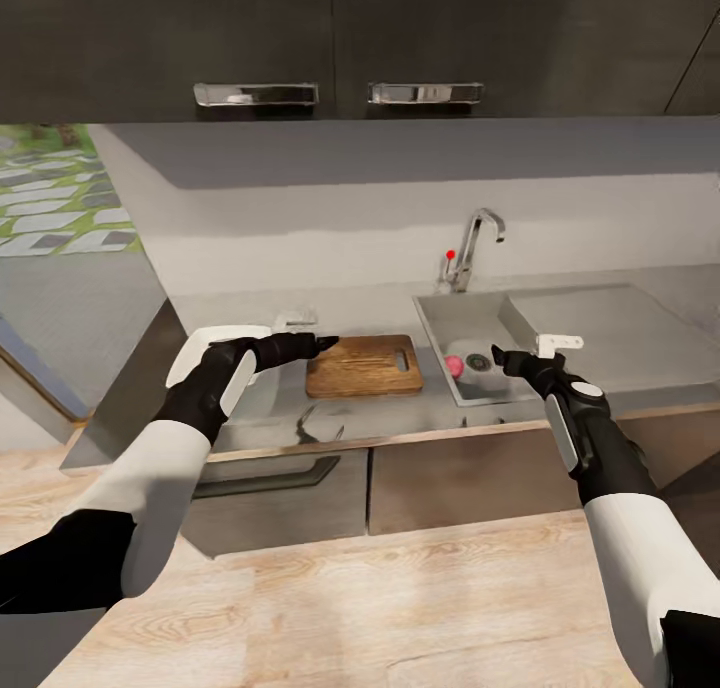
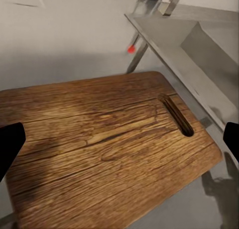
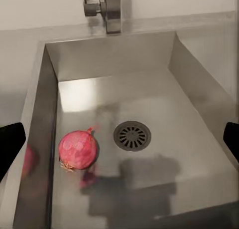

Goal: In the kitchen, take the Vidalia onion out of the sink, dice it on the chopping board with the paring knife, put the diced onion into the bowl on the countertop, then place both the paring knife and the chopping board into the sink.

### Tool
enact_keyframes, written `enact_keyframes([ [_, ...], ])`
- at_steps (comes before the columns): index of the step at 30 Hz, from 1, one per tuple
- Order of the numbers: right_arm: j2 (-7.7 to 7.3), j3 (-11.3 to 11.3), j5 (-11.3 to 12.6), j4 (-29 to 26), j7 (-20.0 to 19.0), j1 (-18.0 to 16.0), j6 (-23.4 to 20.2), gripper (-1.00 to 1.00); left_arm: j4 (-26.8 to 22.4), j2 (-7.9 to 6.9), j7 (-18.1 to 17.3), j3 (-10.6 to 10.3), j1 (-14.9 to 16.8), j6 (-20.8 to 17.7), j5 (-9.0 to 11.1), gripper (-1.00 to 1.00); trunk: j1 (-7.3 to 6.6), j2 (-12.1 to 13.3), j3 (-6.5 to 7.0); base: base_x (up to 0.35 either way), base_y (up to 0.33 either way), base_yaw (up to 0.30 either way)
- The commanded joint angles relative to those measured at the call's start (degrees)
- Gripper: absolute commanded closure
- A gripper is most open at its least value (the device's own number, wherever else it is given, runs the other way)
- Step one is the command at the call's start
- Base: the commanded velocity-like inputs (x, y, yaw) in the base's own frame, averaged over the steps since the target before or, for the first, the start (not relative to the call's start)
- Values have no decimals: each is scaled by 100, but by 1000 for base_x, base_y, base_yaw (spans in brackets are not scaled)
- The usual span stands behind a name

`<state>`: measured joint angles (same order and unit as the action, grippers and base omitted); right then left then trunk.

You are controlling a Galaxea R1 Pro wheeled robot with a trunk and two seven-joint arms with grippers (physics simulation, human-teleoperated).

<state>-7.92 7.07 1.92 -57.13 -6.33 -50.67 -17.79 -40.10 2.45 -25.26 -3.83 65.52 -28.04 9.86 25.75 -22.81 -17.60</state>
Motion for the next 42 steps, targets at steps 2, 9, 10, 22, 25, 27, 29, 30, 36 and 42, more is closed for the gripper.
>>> enact_keyframes([
  [2,1,14,19,-8,-30,-4,-32,-100,-2,0,12,-4,4,-52,60,-100,3,-11,-10,0,-1,-29],
  [9,1,22,30,-8,-40,-4,-40,-100,-6,0,12,-11,4,-52,60,-100,3,-11,-9,0,-73,-7],
  [10,4,19,32,-8,-41,-2,-40,-100,-6,1,12,-12,4,-52,60,-100,3,-11,-9,0,-249,-1],
  [22,29,14,54,-8,-44,-4,-53,-100,-3,1,12,-13,4,-52,60,-100,3,-11,-9,0,-296,-86],
  [25,34,12,54,-8,-44,0,-52,-100,1,1,12,-13,4,-52,60,-100,3,-11,-9,0,-307,-266],
  [27,35,7,54,-8,-44,-1,-56,-100,2,1,12,-13,4,-52,60,-100,3,-11,-9,0,-307,-274],
  [29,39,6,54,-8,-43,0,-57,-100,6,1,12,-9,4,-52,60,-100,3,-11,-9,0,-307,-278],
  [30,38,6,54,-8,-43,-1,-57,-100,7,1,12,-8,4,-52,60,-100,3,-11,-9,0,-307,-279],
  [36,42,5,54,-8,-42,-1,-58,-100,18,1,12,-4,4,-52,60,-100,3,-11,-9,0,-308,-258],
  [42,39,5,54,-8,-41,2,-58,-100,28,1,14,-4,4,-52,60,-100,3,-11,-9,62,-308,-213],
])
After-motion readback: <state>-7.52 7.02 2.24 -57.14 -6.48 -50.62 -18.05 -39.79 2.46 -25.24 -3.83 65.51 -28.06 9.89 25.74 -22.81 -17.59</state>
